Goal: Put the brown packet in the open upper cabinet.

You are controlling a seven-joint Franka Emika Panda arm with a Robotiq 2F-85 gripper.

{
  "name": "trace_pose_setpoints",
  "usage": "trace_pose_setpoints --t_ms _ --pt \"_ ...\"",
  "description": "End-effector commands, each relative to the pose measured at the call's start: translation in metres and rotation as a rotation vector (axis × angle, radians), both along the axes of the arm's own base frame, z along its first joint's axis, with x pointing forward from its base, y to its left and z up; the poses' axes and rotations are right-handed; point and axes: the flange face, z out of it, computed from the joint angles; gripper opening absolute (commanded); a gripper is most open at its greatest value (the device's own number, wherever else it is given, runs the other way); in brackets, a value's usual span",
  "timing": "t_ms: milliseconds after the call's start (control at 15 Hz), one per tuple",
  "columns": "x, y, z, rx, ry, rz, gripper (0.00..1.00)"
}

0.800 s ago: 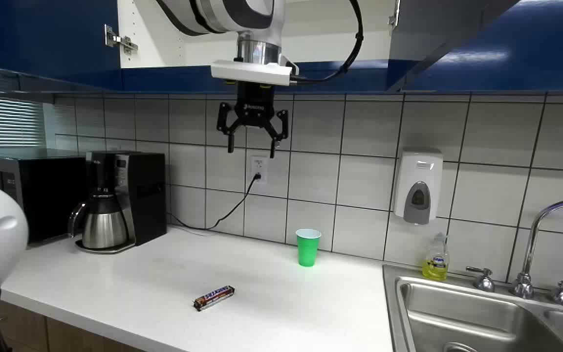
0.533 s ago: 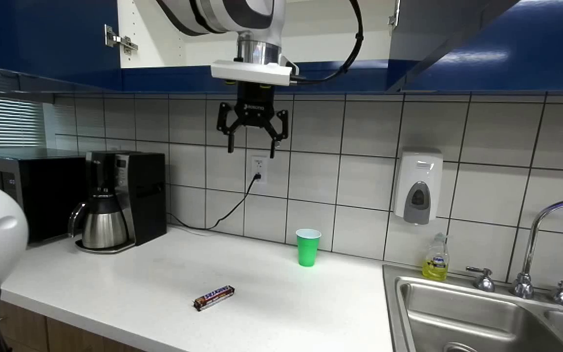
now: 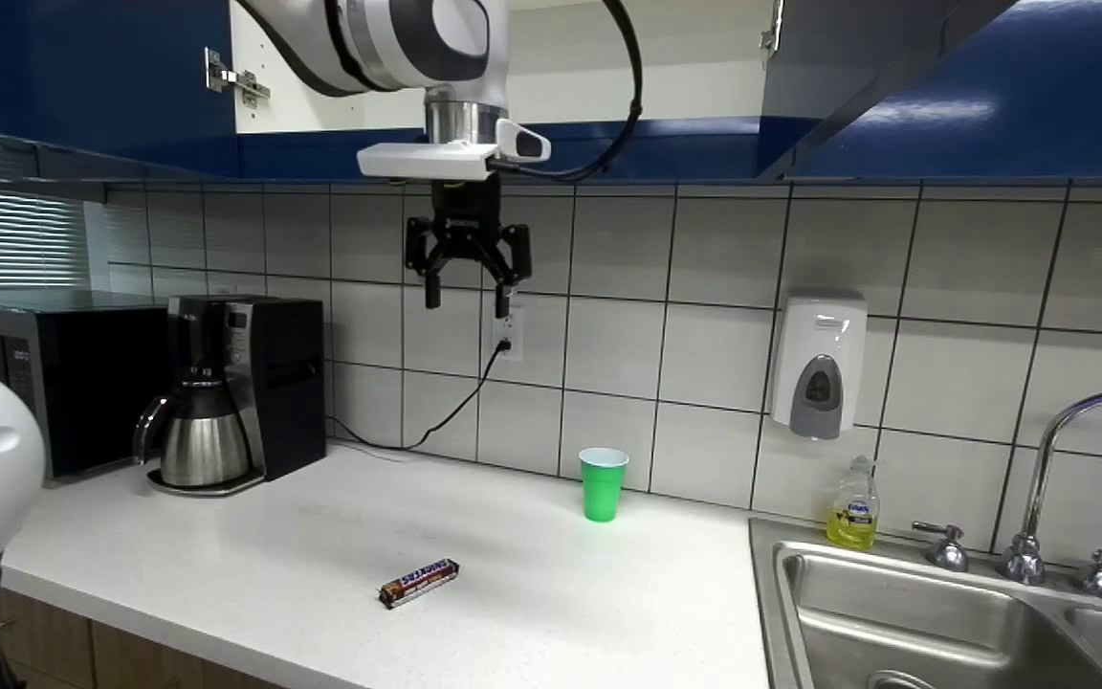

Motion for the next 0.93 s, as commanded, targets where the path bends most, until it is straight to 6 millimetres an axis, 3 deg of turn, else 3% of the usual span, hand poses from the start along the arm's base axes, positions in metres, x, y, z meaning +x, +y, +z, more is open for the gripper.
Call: trace_pose_setpoints --t_ms 0,333,867 --pt "-0.006 0.037 -0.011 -0.029 0.019 -0.107 1.0" --pt "-0.003 0.068 -0.04 -0.023 0.087 -0.198 1.0" --pt "0.001 0.072 -0.096 0.006 0.162 -0.299 1.0"
